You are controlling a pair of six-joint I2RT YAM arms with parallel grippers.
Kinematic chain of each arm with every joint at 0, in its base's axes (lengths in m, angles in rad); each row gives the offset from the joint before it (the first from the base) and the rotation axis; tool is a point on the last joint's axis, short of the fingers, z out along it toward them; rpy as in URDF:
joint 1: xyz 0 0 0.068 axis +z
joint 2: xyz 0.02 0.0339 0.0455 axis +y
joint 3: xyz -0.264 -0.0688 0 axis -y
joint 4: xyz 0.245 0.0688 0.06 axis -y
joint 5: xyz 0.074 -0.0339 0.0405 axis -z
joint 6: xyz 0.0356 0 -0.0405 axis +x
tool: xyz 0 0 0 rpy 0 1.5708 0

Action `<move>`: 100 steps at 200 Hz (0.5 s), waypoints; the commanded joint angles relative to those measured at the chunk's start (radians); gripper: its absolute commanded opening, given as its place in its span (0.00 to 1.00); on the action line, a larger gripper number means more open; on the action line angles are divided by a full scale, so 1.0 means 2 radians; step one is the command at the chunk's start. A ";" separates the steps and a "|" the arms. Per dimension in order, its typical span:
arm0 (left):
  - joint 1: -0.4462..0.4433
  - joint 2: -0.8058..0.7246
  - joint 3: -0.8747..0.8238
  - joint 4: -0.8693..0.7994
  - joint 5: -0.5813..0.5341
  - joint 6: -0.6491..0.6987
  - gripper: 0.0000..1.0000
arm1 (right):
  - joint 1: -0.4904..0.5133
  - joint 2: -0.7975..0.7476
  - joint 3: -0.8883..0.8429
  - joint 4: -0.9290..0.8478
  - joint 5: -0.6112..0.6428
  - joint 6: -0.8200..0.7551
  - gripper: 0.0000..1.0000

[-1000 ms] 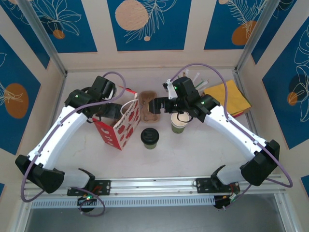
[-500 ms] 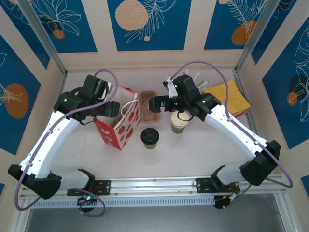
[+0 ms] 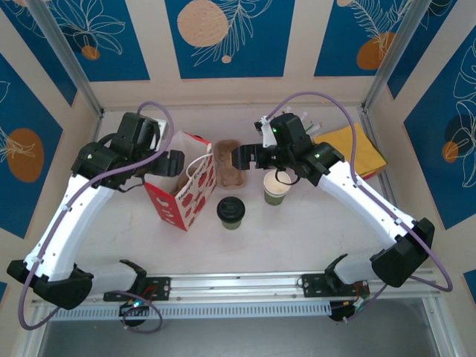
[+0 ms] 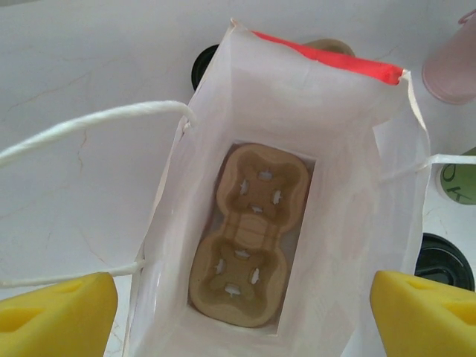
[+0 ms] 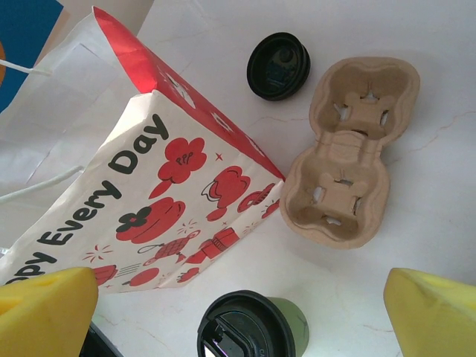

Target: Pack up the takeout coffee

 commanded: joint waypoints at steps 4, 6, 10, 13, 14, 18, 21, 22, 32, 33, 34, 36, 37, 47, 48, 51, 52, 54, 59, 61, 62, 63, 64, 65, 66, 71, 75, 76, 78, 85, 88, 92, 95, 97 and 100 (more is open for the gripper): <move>-0.001 -0.008 0.023 0.003 0.007 -0.006 0.93 | -0.003 -0.013 0.011 -0.002 0.004 -0.003 0.99; -0.001 -0.008 0.023 0.003 0.007 -0.006 0.94 | -0.002 -0.014 0.011 -0.002 0.004 -0.003 0.99; -0.002 -0.007 0.024 0.003 0.008 -0.006 0.95 | -0.004 -0.013 0.010 -0.002 0.004 -0.003 0.99; -0.001 -0.007 0.024 0.004 0.008 -0.006 0.95 | -0.004 -0.013 0.011 -0.002 0.004 -0.003 0.99; -0.001 -0.007 0.025 0.004 0.008 -0.006 0.95 | -0.004 -0.013 0.011 -0.002 0.004 -0.003 0.99; -0.002 -0.007 0.025 0.005 0.008 -0.006 0.96 | -0.004 -0.013 0.011 -0.003 0.003 -0.003 0.99; -0.001 -0.007 0.025 0.005 0.008 -0.006 0.96 | -0.004 -0.013 0.012 -0.003 0.003 -0.002 0.99; -0.001 -0.007 0.026 0.005 0.009 -0.006 0.95 | -0.004 -0.013 0.012 -0.003 0.003 -0.003 0.99; -0.001 -0.006 0.025 0.007 0.008 -0.008 1.00 | -0.005 -0.013 0.013 -0.005 0.003 -0.003 0.99; -0.001 -0.006 0.025 0.007 0.008 -0.008 1.00 | -0.005 -0.013 0.013 -0.005 0.003 -0.002 0.99; -0.001 -0.006 0.026 0.007 0.008 -0.008 1.00 | -0.005 -0.013 0.013 -0.005 0.003 -0.003 0.99; -0.001 -0.005 0.026 0.007 0.009 -0.009 1.00 | -0.005 -0.013 0.014 -0.006 0.003 -0.002 0.99; -0.001 -0.005 0.026 0.008 0.009 -0.009 1.00 | -0.005 -0.013 0.014 -0.006 0.003 -0.002 0.99; -0.001 -0.002 0.027 0.009 0.011 -0.011 1.00 | -0.006 -0.014 0.016 -0.009 0.003 -0.001 0.99; -0.001 -0.001 0.027 0.009 0.012 -0.011 1.00 | -0.006 -0.015 0.016 -0.009 0.003 -0.001 0.99; -0.002 0.000 0.028 0.009 0.012 -0.011 1.00 | -0.006 -0.015 0.016 -0.010 0.002 -0.001 0.99; -0.002 0.001 0.029 0.009 0.012 -0.012 1.00 | -0.006 -0.015 0.017 -0.010 0.002 -0.001 0.99; -0.001 0.002 0.030 0.008 0.012 -0.012 1.00 | -0.007 -0.015 0.017 -0.011 0.002 -0.001 0.99; -0.002 0.005 0.032 0.007 0.013 -0.013 1.00 | -0.007 -0.016 0.017 -0.011 0.001 -0.001 0.99; -0.002 0.007 0.033 0.007 0.014 -0.014 1.00 | -0.007 -0.016 0.017 -0.012 0.001 -0.001 0.99; -0.002 0.008 0.034 0.007 0.014 -0.015 1.00 | -0.007 -0.016 0.017 -0.012 0.001 -0.001 0.99; -0.002 0.009 0.035 0.006 0.015 -0.014 1.00 | -0.007 -0.016 0.017 -0.012 0.001 -0.001 0.99; -0.002 0.009 0.035 0.006 0.015 -0.014 1.00 | -0.007 -0.016 0.017 -0.013 0.001 -0.001 0.99; -0.001 0.010 0.036 0.006 0.015 -0.014 1.00 | -0.007 -0.016 0.017 -0.013 0.001 -0.002 0.99; -0.002 0.011 0.036 0.005 0.015 -0.015 1.00 | -0.008 -0.017 0.017 -0.013 0.001 -0.002 0.99; -0.001 0.014 0.039 0.004 0.017 -0.015 1.00 | -0.008 -0.016 0.017 -0.015 0.002 -0.002 0.99; -0.002 0.016 0.042 0.002 0.017 -0.016 1.00 | -0.008 -0.016 0.018 -0.016 0.002 -0.002 0.99; -0.001 0.017 0.043 0.002 0.017 -0.016 1.00 | -0.008 -0.016 0.018 -0.016 0.003 -0.002 0.99; -0.001 0.019 0.044 0.001 0.018 -0.017 1.00 | -0.008 -0.016 0.018 -0.017 0.003 -0.001 0.99; -0.002 0.024 0.048 -0.001 0.018 -0.018 1.00 | -0.008 -0.016 0.020 -0.022 0.005 0.001 0.99; -0.002 0.025 0.051 -0.002 0.017 -0.018 1.00 | -0.007 -0.015 0.022 -0.023 0.006 0.002 0.99; -0.001 0.028 0.054 -0.004 0.017 -0.018 1.00 | -0.008 -0.015 0.024 -0.026 0.008 0.005 0.99; -0.001 0.030 0.057 -0.004 0.018 -0.018 1.00 | -0.008 -0.015 0.025 -0.028 0.008 0.006 0.99; -0.001 0.031 0.058 -0.005 0.017 -0.018 1.00 | -0.008 -0.015 0.025 -0.029 0.008 0.008 0.99; -0.001 0.033 0.061 -0.006 0.017 -0.018 1.00 | -0.008 -0.014 0.026 -0.030 0.009 0.010 0.99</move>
